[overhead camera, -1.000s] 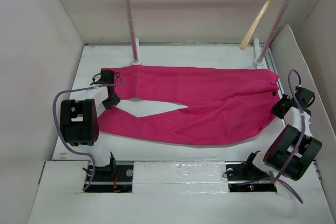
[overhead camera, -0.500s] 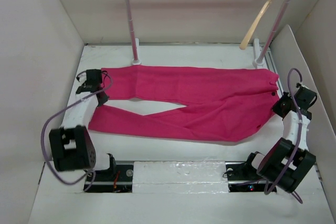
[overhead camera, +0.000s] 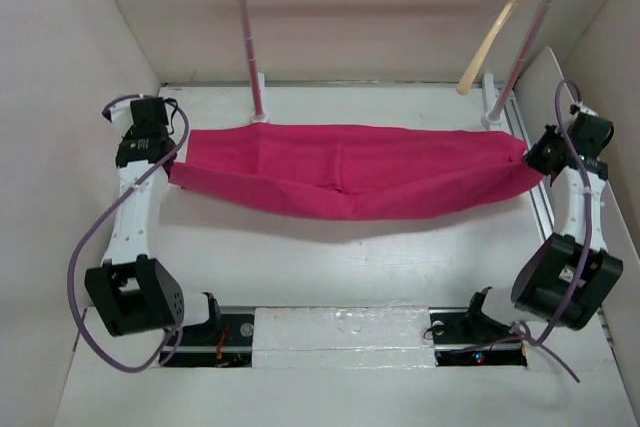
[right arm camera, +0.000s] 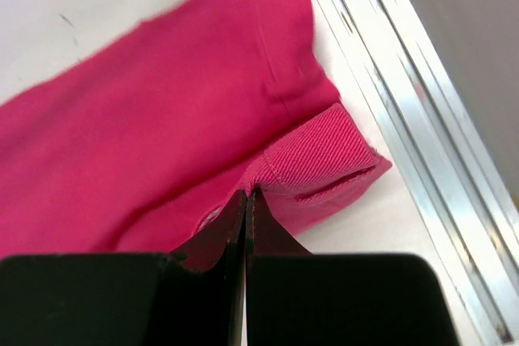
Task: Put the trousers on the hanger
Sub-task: Fold the trousers at the center of the board.
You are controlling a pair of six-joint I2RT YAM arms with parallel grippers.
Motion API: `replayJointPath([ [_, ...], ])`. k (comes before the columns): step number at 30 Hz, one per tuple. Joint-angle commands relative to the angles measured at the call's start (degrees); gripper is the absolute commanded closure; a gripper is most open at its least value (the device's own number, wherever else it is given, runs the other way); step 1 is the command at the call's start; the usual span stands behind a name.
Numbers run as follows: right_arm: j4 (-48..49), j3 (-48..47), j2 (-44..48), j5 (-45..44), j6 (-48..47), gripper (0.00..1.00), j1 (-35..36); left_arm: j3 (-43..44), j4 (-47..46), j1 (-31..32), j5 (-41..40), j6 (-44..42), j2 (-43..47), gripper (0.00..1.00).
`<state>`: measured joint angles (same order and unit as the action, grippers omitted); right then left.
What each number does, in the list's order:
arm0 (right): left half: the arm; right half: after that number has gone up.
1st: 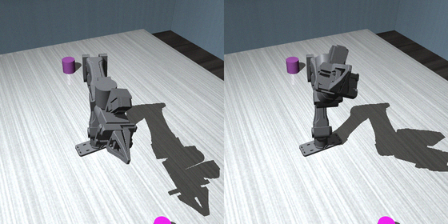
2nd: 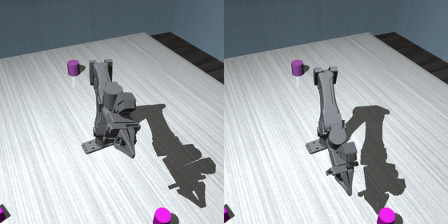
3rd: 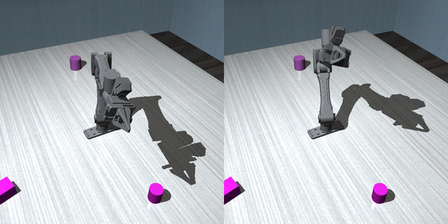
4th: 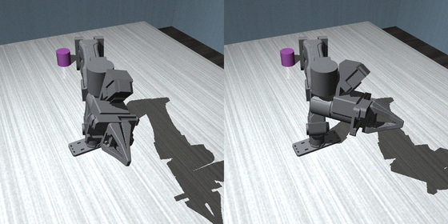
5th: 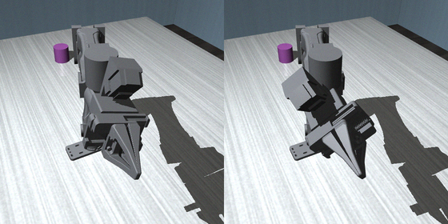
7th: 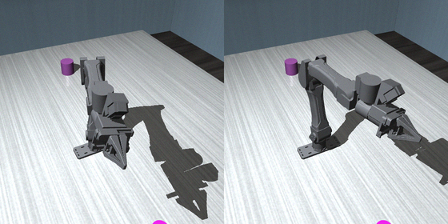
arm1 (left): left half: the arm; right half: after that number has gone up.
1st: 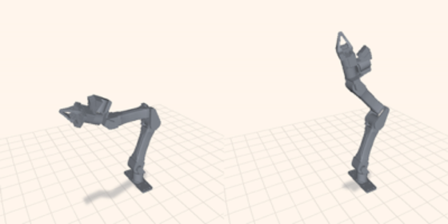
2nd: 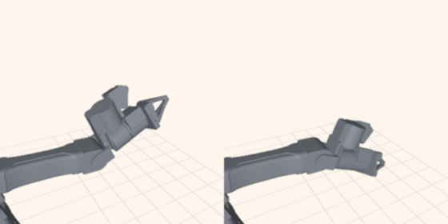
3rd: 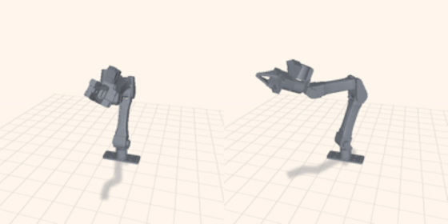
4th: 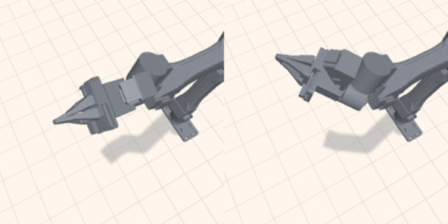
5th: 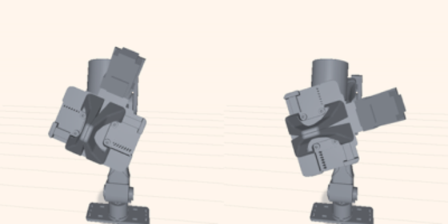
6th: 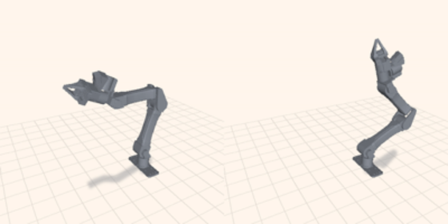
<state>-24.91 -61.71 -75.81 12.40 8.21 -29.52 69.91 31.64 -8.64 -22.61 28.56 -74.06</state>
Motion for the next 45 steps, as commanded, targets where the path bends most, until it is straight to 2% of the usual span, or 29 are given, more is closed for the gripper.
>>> replayJointPath([
  [1,1.44,-9.02,-5.21,-3.26,-0.30,1.00,1.83,5.93,-0.87,-0.23,-3.58,0.71,-4.92,1.00],
  [6,2.75,-15.62,-13.90,-4.05,0.14,1.00,3.85,9.89,-2.02,-0.23,-4.81,0.80,-12.50,1.00],
  [14,2.06,-29.32,-28.15,-4.49,-0.38,1.00,4.38,22.80,-1.40,-0.76,-7.44,1.67,-27.35,1.00],
  [17,1.61,-33.02,-32.19,-4.93,-0.74,1.00,4.38,23.86,-6.75,-1.29,-6.22,0.28,-29.55,1.00],
  [21,1.00,-36.54,-36.50,-5.11,-0.74,1.00,4.91,34.31,-0.46,-1.29,-6.74,0.80,-38.86,1.00],
  [23,1.26,-37.25,-37.74,-5.20,-0.74,0.98,4.91,37.92,-0.52,-1.29,-6.75,0.63,-42.65,1.00],
  [25,1.09,-38.22,-38.97,-5.28,-0.74,0.93,5.52,39.50,-1.49,-0.77,-6.83,-0.43,-44.84,1.00],
  [28,1.61,-38.48,-38.98,-6.07,-0.73,0.65,6.05,41.61,-3.51,-0.24,-6.92,-2.09,-46.60,1.00],
  [29,1.27,-38.83,-38.89,-6.16,-1.17,0.55,6.57,42.75,-3.34,-0.23,-6.92,-2.10,-47.13,0.97],
  [30,1.00,-39.01,-38.71,-6.16,-1.35,0.53,6.58,43.64,-3.51,-0.23,-6.66,-2.36,-47.49,0.94],
  [31,0.74,-38.84,-37.84,-6.16,-1.26,0.51,6.58,45.04,-3.77,-0.23,-5.96,-2.63,-47.93,0.95],
  [32,0.21,-38.05,-36.53,-5.12,-1.35,0.46,7.10,47.31,-4.21,-0.23,-4.47,-2.63,-48.97,1.00],
  [33,-0.57,-38.04,-35.47,-5.11,-1.35,0.46,7.11,47.34,-4.22,-0.23,-4.46,-2.63,-48.98,1.00],
  [35,-0.15,-34.02,-32.49,-4.76,-1.44,0.40,7.80,48.74,-4.30,-0.23,-3.85,-2.89,-49.95,1.00],
  [36,1.25,-31.91,-30.64,-4.58,-1.44,0.38,7.81,49.09,-4.56,0.29,-2.89,-3.33,-50.47,0.83],
  [38,3.80,-23.48,-23.70,-2.74,-1.18,0.37,9.03,48.13,-4.83,0.29,-1.04,-4.56,-50.39,0.57],
  [39,5.90,-20.58,-21.33,-2.13,-0.92,0.37,9.04,45.78,-5.01,-0.23,-1.03,-4.47,-49.26,0.33],
  [41,8.02,-12.52,-14.83,1.03,-0.04,0.37,10.79,44.01,-3.79,-1.54,-0.68,-3.60,-48.02,0.20],
  [42,9.77,-10.03,-12.80,1.74,0.14,0.37,11.41,41.91,-3.43,-1.55,-1.81,-3.25,-46.02,0.20],
  [43,10.83,-7.31,-10.96,2.96,0.66,0.41,12.20,40.23,-3.60,-2.07,-2.34,-3.16,-44.52,0.18],
  [45,12.94,-0.80,-5.94,4.20,0.58,0.58,14.57,33.06,-5.53,-3.39,-1.83,-2.63,-38.65,0.16],
])
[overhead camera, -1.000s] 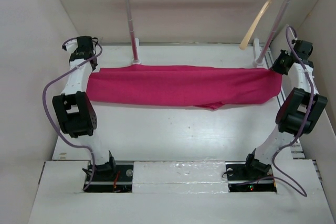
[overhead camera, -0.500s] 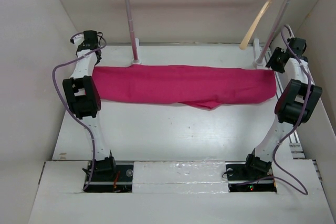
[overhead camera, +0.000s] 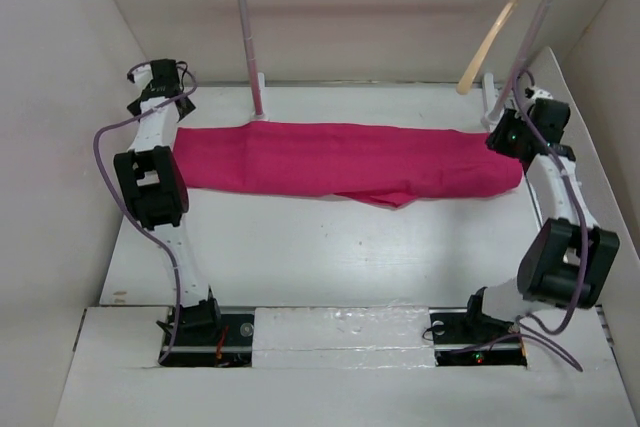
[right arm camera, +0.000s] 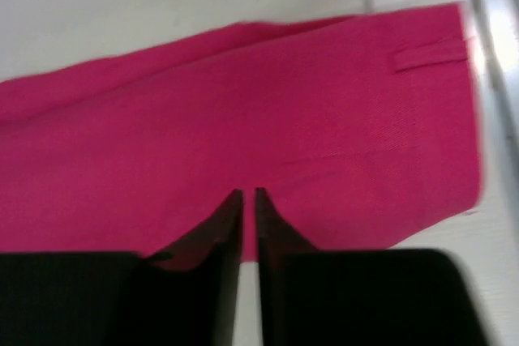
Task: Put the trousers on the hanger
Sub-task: Fold the trousers at the center of the board.
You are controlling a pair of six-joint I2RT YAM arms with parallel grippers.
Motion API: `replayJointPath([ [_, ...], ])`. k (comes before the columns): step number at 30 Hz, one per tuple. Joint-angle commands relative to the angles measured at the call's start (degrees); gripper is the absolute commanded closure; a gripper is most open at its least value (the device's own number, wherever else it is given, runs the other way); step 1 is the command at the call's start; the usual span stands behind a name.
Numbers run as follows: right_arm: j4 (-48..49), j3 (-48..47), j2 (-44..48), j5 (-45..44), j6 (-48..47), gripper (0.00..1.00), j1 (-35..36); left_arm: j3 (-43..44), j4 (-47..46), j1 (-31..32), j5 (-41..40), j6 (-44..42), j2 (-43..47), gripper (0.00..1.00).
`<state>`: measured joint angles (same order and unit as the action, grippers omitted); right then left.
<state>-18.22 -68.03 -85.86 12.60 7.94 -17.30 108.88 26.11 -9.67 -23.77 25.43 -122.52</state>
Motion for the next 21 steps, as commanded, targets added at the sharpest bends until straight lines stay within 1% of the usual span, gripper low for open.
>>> replayJointPath([
  [1,6.96,7.45,5.43,4.62,0.58,0.91,3.32,-8.40,-0.35,-2.37,-0.23,1.11,11.93,0.18],
  [2,7.40,8.95,7.97,5.15,0.41,1.00,4.20,-11.03,-1.40,-2.89,0.21,1.90,14.04,0.21],
  [3,6.97,11.32,9.12,5.41,0.06,1.00,5.51,-17.15,-2.28,-2.90,2.04,2.95,17.98,0.22],
  [5,6.44,13.61,10.80,5.94,-1.00,1.00,5.52,-22.89,-3.51,-2.90,3.03,3.75,21.51,0.27],
  [6,6.44,15.63,12.20,6.29,-1.18,1.00,5.00,-29.45,-4.39,-2.90,7.12,6.79,25.01,0.27],
  [7,6.44,16.52,12.56,7.69,-1.70,1.00,4.47,-32.47,-5.27,-2.90,8.90,7.70,26.61,0.28],
  [8,6.18,17.40,12.65,8.92,-1.70,0.95,3.51,-35.55,-7.28,-2.90,10.57,8.66,27.94,0.28],
  [9,5.13,19.75,12.04,12.67,-1.36,0.71,0.46,-42.80,-8.52,-2.90,14.07,11.19,30.47,0.28],
  [10,5.12,19.78,12.04,12.71,-1.35,0.71,0.43,-42.87,-8.53,-2.90,14.10,11.22,30.50,0.28],
  [12,5.64,21.79,12.38,14.64,-1.00,0.56,-1.50,-47.59,-9.76,-2.90,16.55,12.36,30.85,0.28],
  [13,5.74,23.97,12.74,15.25,-0.48,0.47,-3.07,-48.40,-9.93,-2.90,17.26,13.06,30.76,0.28],
  [15,5.74,25.57,13.53,15.09,-0.30,0.41,-4.49,-50.51,-10.29,-2.90,18.40,13.33,29.89,0.27],
  [19,7.75,30.14,14.15,14.73,1.45,0.40,-8.36,-50.96,-10.29,-2.90,18.41,13.07,28.04,0.27],
  [21,9.94,32.52,11.87,15.78,1.90,0.39,-9.59,-50.44,-10.64,-2.90,18.06,12.98,26.73,0.27],
])
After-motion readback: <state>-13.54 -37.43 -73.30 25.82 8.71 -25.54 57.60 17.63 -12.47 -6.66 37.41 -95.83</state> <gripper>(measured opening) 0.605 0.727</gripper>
